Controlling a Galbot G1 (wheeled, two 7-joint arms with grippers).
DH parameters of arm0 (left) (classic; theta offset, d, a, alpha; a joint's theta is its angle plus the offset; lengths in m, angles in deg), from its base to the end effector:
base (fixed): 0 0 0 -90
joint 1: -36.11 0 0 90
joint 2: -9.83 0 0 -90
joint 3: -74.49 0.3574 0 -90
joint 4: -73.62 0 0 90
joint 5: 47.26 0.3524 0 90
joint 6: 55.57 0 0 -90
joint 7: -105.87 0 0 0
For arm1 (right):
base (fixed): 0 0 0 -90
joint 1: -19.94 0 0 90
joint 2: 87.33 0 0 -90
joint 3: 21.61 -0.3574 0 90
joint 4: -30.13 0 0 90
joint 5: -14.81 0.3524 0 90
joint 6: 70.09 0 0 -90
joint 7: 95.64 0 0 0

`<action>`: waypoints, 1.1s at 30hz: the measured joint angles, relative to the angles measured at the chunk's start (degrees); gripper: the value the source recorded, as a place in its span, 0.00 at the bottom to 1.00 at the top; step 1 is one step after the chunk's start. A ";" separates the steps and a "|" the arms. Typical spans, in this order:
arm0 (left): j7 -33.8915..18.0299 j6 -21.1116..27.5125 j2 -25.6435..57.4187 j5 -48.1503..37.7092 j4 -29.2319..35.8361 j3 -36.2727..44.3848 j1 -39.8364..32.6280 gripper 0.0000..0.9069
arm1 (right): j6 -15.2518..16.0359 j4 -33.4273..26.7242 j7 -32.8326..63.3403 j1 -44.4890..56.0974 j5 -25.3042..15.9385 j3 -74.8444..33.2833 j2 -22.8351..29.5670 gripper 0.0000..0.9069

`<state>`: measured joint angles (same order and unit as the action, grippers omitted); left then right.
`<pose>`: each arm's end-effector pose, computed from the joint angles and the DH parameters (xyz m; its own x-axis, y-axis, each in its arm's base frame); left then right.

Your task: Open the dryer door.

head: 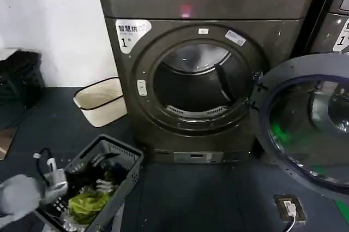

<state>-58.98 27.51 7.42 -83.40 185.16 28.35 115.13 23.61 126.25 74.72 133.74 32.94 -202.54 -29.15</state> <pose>0.2771 0.2183 -0.1872 -0.5899 0.6097 0.5295 0.8069 0.4216 0.4136 -0.0403 -0.4663 -0.0773 -0.3912 0.7834 -0.4830 0.9197 0.3138 -0.2359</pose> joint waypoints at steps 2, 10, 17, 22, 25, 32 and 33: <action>0.88 0.94 2.47 1.88 -0.06 -0.03 1.05 1.00 | -0.07 -0.01 0.00 0.23 0.48 -0.34 0.00 1.00; 3.98 5.06 11.84 4.63 0.43 -1.59 5.03 1.00 | -0.27 -0.99 0.08 1.05 1.13 -1.42 -0.63 1.00; 7.14 10.53 15.75 6.65 -0.29 -3.56 6.91 1.00 | -0.39 -0.47 0.08 1.08 1.11 -0.50 -0.60 1.00; 8.26 11.10 16.45 7.97 -1.64 -3.87 6.94 1.00 | -0.45 -0.78 0.07 0.84 1.07 0.01 -0.68 1.00; 9.13 12.11 16.51 9.81 -1.89 -3.88 6.66 1.00 | -0.46 -0.76 0.06 0.46 1.05 0.37 -0.77 1.00; 10.42 14.07 16.36 11.41 -2.33 -3.91 6.08 1.00 | -0.48 -1.00 -0.01 0.05 0.89 0.61 -1.24 1.00; 10.44 14.08 16.31 11.40 -2.44 -3.92 6.23 1.00 | -0.48 -1.03 -0.01 0.03 0.87 0.61 -1.24 1.00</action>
<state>-48.55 41.58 23.73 -72.00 182.73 24.43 121.36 23.14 125.22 74.71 133.77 33.82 -201.93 -30.39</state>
